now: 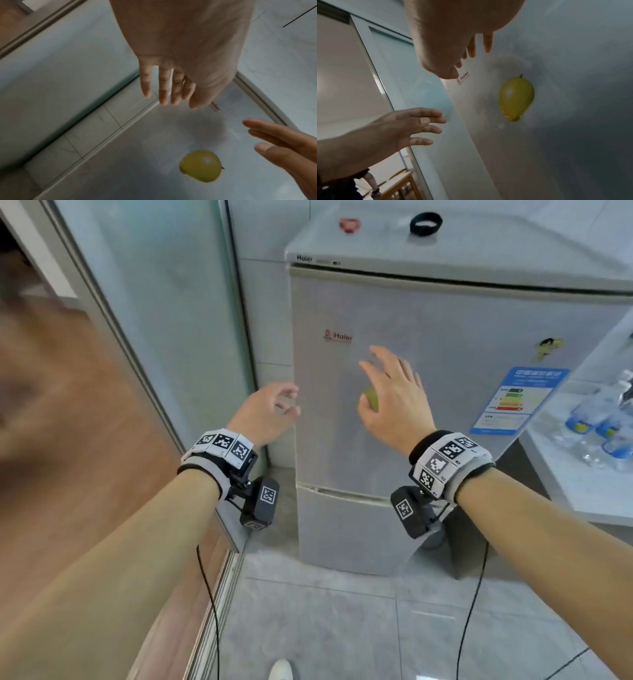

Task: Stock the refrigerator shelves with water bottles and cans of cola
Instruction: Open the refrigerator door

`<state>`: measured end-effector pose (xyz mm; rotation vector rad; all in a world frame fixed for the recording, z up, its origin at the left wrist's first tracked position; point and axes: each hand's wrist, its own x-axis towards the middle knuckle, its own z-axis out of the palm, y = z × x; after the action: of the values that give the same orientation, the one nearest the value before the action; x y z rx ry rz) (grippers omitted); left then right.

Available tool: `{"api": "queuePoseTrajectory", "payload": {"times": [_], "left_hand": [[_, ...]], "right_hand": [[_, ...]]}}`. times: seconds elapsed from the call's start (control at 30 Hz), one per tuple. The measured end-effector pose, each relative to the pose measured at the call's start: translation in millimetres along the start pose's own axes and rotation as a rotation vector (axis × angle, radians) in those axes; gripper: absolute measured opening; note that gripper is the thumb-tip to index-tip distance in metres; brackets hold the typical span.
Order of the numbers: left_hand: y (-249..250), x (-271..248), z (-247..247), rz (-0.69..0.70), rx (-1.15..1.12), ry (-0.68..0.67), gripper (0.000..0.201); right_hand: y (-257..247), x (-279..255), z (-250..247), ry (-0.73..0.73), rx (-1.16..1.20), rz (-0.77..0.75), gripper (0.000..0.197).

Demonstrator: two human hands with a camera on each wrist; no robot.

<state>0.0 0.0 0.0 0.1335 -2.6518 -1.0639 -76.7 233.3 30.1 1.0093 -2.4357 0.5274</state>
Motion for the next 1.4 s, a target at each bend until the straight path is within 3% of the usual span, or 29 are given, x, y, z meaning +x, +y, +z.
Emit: {"api": "queuePoseTrajectory", "payload": {"times": [0.13,0.27,0.47,0.6,0.8,1.13,1.4], "left_hand": [[-38,39,5,-0.154,0.024,-0.096,0.053],[-53,69,26,-0.175,-0.014,-0.125,0.068],[-61,96,41,-0.179,-0.186,-0.052,0.047],[-71,102,47,-0.179,-0.254,-0.041,0.055],[-74,110,41,-0.198,-0.283,-0.092,0.041],[-81,76,40,-0.221,-0.267,-0.076,0.047],[-57,18,32,-0.239,-0.263,-0.058,0.047]], "right_hand": [[-3,16,29,-0.08,-0.278,0.104,0.063],[2,16,51,-0.163,-0.416,0.163,0.078],[6,13,63,-0.177,-0.492,0.171,0.09],[13,13,71,-0.153,-0.492,0.167,0.093],[0,15,72,-0.176,-0.469,0.225,0.088],[-20,-4,57,-0.244,-0.438,0.275,0.089],[-26,-43,28,-0.178,-0.259,0.231,0.082]]}}
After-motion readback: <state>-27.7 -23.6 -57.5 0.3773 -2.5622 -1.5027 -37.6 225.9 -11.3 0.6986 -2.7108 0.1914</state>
